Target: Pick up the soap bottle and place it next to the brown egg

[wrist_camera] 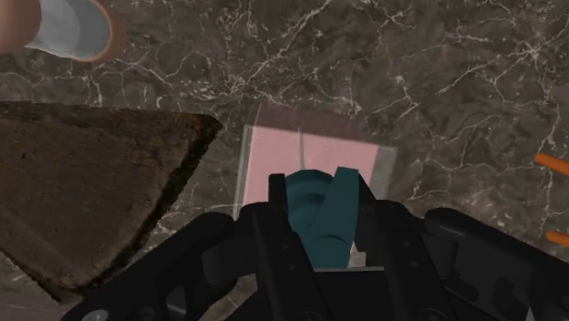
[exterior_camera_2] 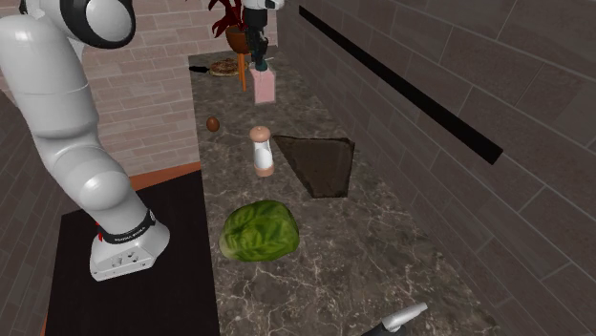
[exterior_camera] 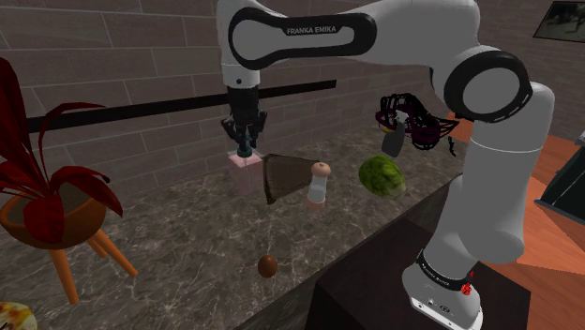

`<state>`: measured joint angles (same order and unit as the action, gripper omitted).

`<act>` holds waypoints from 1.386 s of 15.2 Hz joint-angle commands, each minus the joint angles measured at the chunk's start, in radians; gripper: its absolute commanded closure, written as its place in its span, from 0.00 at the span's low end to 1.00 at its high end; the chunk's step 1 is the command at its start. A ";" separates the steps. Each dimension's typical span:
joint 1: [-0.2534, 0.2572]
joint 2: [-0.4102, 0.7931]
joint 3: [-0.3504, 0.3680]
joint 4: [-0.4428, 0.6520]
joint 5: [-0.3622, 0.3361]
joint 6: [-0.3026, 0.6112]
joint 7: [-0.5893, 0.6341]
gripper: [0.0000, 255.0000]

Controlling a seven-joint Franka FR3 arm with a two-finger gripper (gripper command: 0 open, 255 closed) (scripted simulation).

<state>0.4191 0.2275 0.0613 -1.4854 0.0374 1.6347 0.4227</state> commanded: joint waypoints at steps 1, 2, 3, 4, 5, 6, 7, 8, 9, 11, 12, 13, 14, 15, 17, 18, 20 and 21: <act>0.027 0.029 0.016 0.033 -0.003 -0.002 0.044 1.00; 0.041 0.047 0.024 0.059 -0.004 -0.008 0.065 1.00; 0.055 0.068 0.031 0.087 -0.007 -0.015 0.086 1.00; 0.069 0.089 0.038 0.118 -0.009 -0.024 0.107 1.00; 0.083 0.112 0.045 0.150 -0.012 -0.033 0.127 1.00; 0.098 0.136 0.051 0.186 -0.015 -0.043 0.148 1.00; 0.121 0.177 0.060 0.245 -0.021 -0.061 0.178 1.00; 0.121 0.174 0.059 0.227 -0.021 -0.045 0.177 1.00; 0.121 0.171 0.059 0.210 -0.020 -0.031 0.177 1.00; 0.120 0.167 0.059 0.176 -0.020 -0.002 0.175 1.00; 0.119 0.165 0.058 0.161 -0.019 0.013 0.174 1.00; 0.119 0.164 0.058 0.145 -0.019 0.027 0.174 1.00; 0.119 0.163 0.058 0.130 -0.019 0.041 0.173 1.00; 0.118 0.162 0.058 0.116 -0.019 0.055 0.173 1.00; 0.118 0.162 0.058 0.088 -0.019 0.082 0.171 1.00; 0.118 0.162 0.058 0.075 -0.019 0.095 0.171 1.00; 0.117 0.163 0.058 0.050 -0.019 0.121 0.170 1.00; 0.117 0.164 0.057 0.038 -0.019 0.134 0.169 1.00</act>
<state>0.5379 0.3901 0.1196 -1.4356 0.0186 1.7548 0.5946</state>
